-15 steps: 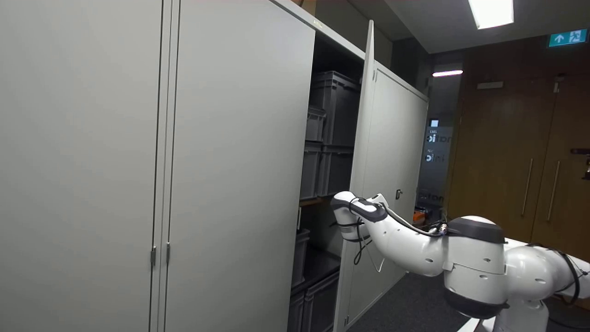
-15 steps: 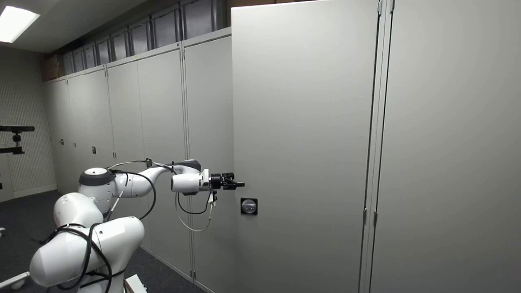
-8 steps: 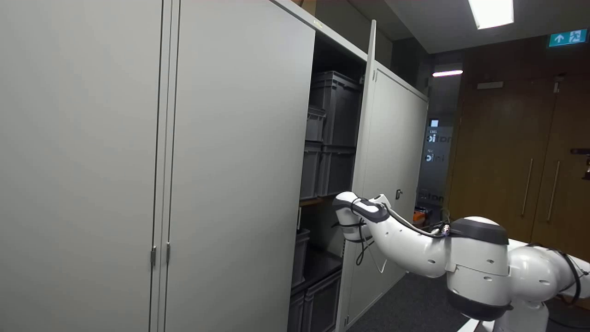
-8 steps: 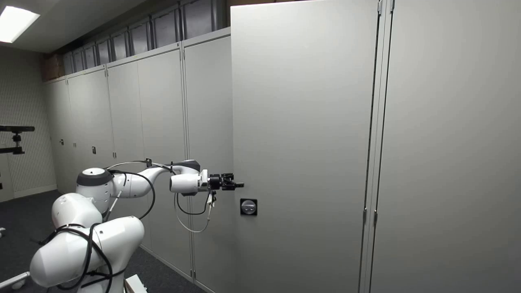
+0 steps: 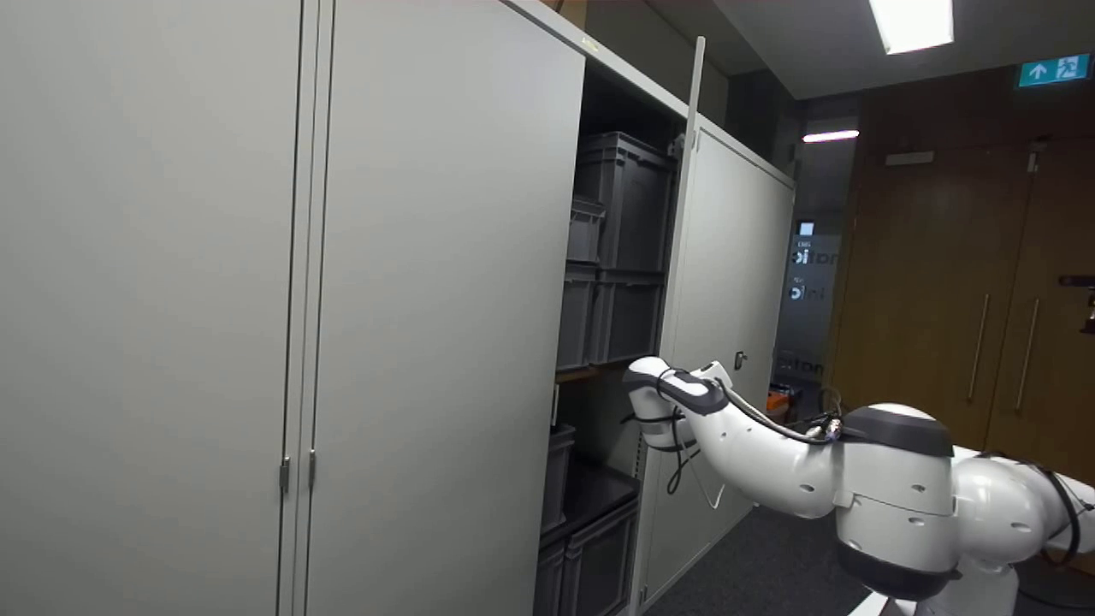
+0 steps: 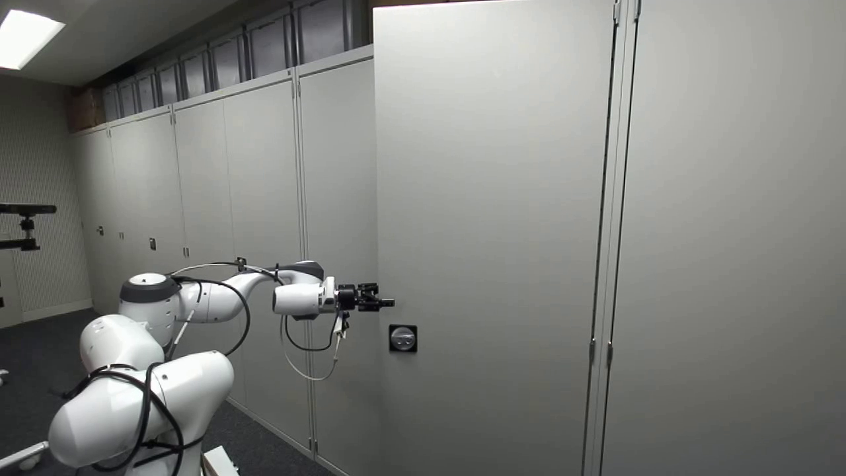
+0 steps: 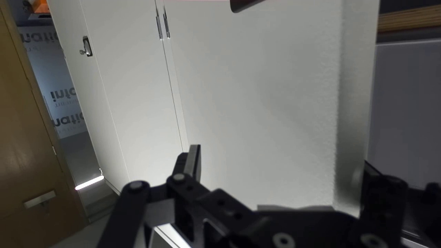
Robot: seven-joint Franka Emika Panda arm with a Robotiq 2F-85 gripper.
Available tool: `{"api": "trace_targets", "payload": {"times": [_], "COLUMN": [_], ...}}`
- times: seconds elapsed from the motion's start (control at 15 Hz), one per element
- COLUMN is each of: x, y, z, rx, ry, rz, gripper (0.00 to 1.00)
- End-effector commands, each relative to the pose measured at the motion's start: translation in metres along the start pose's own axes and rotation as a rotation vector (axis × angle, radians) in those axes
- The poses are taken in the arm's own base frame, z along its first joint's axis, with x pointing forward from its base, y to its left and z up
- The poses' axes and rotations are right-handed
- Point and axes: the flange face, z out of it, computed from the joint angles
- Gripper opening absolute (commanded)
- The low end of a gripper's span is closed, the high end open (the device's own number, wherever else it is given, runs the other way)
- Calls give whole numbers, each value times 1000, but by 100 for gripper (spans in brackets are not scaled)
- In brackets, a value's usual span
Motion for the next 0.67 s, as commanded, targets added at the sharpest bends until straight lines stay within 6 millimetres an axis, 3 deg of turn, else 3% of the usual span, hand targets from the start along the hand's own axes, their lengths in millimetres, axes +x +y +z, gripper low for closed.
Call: {"api": "trace_targets", "payload": {"times": [0.0,0.6], "x": [9,10], "y": [22,34], "z": [-6,-10], "rx": [-36,-53], "ry": [7,10], "rz": [23,29], "gripper": [100,100]}}
